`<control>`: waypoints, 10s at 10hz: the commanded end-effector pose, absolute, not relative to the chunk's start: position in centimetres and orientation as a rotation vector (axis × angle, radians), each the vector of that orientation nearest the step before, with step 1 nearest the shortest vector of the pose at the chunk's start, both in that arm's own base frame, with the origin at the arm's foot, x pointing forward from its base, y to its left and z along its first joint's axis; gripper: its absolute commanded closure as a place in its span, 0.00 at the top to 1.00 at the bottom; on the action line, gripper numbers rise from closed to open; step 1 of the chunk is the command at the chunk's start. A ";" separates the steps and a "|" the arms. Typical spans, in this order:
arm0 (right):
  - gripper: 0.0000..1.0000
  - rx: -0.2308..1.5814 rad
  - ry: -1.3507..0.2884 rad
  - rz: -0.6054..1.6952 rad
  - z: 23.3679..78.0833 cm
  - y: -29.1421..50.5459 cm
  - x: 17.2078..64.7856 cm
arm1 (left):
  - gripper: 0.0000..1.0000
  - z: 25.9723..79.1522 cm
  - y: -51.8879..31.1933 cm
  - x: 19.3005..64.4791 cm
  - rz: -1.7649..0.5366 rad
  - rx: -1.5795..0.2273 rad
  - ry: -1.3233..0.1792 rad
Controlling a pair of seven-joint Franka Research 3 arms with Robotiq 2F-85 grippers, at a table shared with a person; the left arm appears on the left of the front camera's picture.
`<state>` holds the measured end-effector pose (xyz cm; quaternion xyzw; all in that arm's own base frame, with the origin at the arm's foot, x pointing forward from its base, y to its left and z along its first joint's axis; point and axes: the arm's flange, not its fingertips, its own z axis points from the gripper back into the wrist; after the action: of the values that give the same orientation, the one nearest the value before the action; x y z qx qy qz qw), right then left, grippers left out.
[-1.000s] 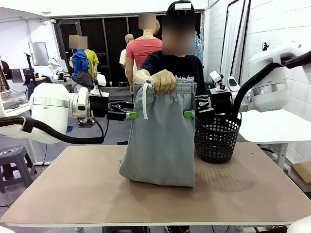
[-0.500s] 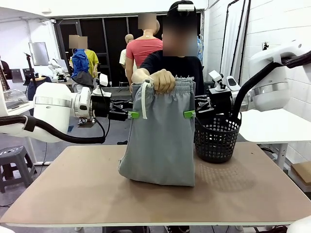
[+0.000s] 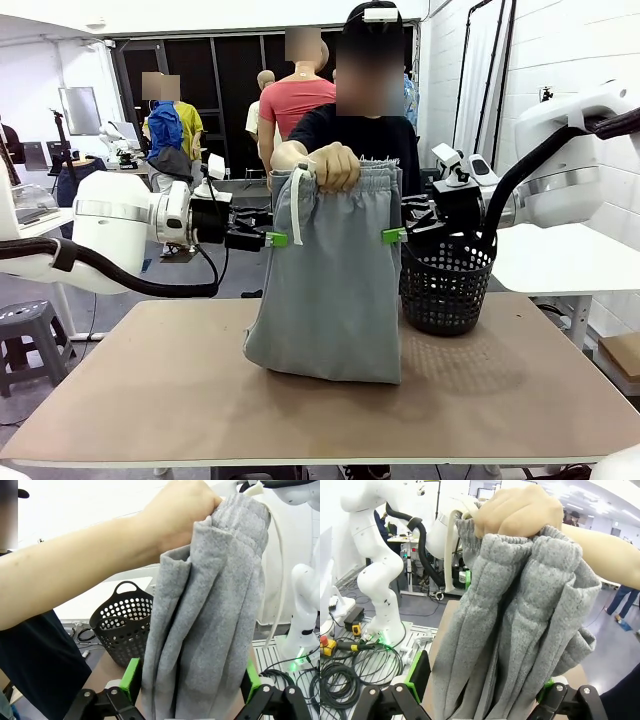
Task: Fold the training pants.
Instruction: Release the ends of the Training pants and then grab the overlapped ends, then fold the Training pants in half.
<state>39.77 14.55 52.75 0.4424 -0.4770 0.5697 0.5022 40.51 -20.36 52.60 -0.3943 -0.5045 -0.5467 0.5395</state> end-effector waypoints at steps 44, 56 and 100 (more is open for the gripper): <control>0.00 1.162 -1.173 1.288 51.7 18.7 42.4 | 0.00 52.7 -25.0 42.3 -1.171 -1.114 -1.128; 0.00 1.162 -1.173 1.288 51.7 18.7 42.4 | 0.00 52.7 -25.0 42.3 -1.171 -1.114 -1.128; 0.00 1.143 -1.112 1.437 60.9 23.1 55.5 | 0.00 61.5 -24.7 51.6 -1.034 -0.889 -1.243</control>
<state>53.65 22.04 59.48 0.4775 -0.4596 0.5820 0.4711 50.53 -23.77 59.77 -0.3993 -0.5195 -0.4570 0.6015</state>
